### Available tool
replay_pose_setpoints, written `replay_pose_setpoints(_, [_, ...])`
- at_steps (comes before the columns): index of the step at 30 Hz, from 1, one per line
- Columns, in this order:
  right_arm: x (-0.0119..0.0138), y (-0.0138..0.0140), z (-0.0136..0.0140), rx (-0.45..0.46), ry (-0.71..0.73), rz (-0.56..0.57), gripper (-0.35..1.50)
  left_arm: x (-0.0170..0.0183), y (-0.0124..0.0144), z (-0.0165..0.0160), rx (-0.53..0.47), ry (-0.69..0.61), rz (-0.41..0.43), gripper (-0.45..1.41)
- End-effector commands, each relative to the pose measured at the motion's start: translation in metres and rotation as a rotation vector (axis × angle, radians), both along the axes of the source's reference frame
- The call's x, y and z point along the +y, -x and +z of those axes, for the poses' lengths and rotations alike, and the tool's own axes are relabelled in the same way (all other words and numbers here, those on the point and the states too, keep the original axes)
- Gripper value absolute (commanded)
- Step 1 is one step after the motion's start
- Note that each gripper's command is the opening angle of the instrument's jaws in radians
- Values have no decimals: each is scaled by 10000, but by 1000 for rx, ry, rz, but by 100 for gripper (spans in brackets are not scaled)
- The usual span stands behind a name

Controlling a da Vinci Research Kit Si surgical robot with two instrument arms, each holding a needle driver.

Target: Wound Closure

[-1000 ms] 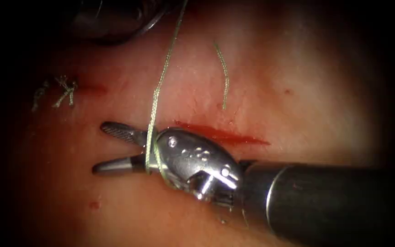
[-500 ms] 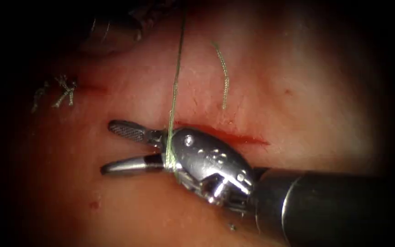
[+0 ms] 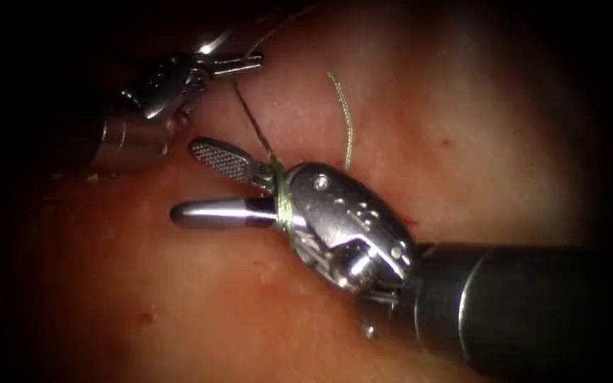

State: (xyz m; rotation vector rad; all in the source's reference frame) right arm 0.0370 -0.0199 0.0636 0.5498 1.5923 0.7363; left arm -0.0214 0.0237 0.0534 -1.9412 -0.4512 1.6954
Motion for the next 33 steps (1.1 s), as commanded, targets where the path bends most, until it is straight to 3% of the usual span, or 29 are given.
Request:
replay_pose_setpoints(1, [2, -6, 5, 2, 1, 2, 48, 0, 4, 4, -1, 2, 1, -45])
replay_pose_setpoints(7, [20, 11, 12, -28, -21, 114, 48, -38, -4, -16, 0, -10, 3, -45])
replay_pose_setpoints(13, [32, 28, 22, -110, -21, 234, 48, -57, -17, -69, -7, -45, 7, -45])
replay_pose_setpoints(18, [30, 28, 24, -131, -17, 265, 48, -71, -9, -99, -33, -57, -3, -45])
replay_pose_setpoints(25, [27, 34, 30, -226, -18, 274, 48, -100, -1, -157, -93, -77, -25, -45])
replay_pose_setpoints(33, [14, 49, 52, -367, -54, 282, 46, -121, 1, -179, -105, -80, -44, -45])
